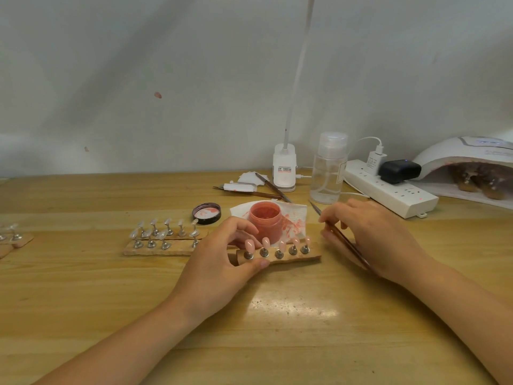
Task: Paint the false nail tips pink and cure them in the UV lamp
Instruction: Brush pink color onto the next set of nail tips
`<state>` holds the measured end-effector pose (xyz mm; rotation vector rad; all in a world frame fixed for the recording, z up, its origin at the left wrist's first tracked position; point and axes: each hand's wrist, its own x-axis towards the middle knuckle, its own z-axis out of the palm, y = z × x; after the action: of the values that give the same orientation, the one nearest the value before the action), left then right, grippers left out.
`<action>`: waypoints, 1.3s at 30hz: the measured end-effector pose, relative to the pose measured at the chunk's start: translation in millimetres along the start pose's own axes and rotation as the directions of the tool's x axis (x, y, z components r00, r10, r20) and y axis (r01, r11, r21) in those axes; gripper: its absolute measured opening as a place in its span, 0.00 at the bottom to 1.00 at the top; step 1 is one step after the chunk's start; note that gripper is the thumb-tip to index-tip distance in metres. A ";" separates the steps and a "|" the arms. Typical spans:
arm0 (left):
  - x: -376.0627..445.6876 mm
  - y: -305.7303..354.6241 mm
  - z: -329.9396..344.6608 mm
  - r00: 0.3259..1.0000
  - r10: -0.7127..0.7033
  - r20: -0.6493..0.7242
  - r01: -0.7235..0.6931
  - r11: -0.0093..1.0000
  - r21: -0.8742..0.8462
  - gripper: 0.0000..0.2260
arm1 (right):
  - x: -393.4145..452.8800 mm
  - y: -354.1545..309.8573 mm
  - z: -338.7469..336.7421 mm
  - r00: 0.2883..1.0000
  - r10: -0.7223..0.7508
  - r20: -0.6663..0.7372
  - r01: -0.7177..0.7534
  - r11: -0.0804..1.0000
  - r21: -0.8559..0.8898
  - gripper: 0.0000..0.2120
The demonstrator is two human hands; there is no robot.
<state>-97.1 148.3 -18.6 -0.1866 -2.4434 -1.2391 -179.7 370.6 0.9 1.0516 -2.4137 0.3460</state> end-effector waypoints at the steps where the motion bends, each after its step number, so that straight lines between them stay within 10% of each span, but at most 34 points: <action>1: -0.2 1.2 0.0 1.000 0.007 -0.018 -0.007 1.000 -0.011 0.17 | 0.4 1.7 -0.9 0.999 0.013 0.051 -0.014 1.000 0.009 0.13; 14: -1.9 9.1 -1.6 0.992 0.008 -0.129 -0.015 0.998 -0.056 0.17 | -0.3 5.7 1.7 0.980 -0.167 0.108 0.162 0.985 0.053 0.09; 21: 1.1 16.5 -2.4 0.988 -0.045 -0.151 0.035 0.997 -0.073 0.18 | 3.5 12.7 -21.0 0.981 0.179 0.079 -0.193 0.951 0.243 0.13; 28: 25.1 42.6 12.6 0.983 -0.170 -0.073 0.152 0.968 -0.200 0.18 | -7.3 62.9 -91.1 0.718 0.435 0.542 -0.662 0.668 0.340 0.09; 39: 79.4 132.7 138.2 0.987 0.114 0.117 -0.089 0.976 -0.199 0.18 | -80.1 156.5 -102.6 0.283 0.809 0.515 -0.959 0.228 0.170 0.05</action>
<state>-170.4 333.6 38.9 -0.4526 -2.3827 -1.4587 -214.6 567.1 40.6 -0.4684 -3.0916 1.2900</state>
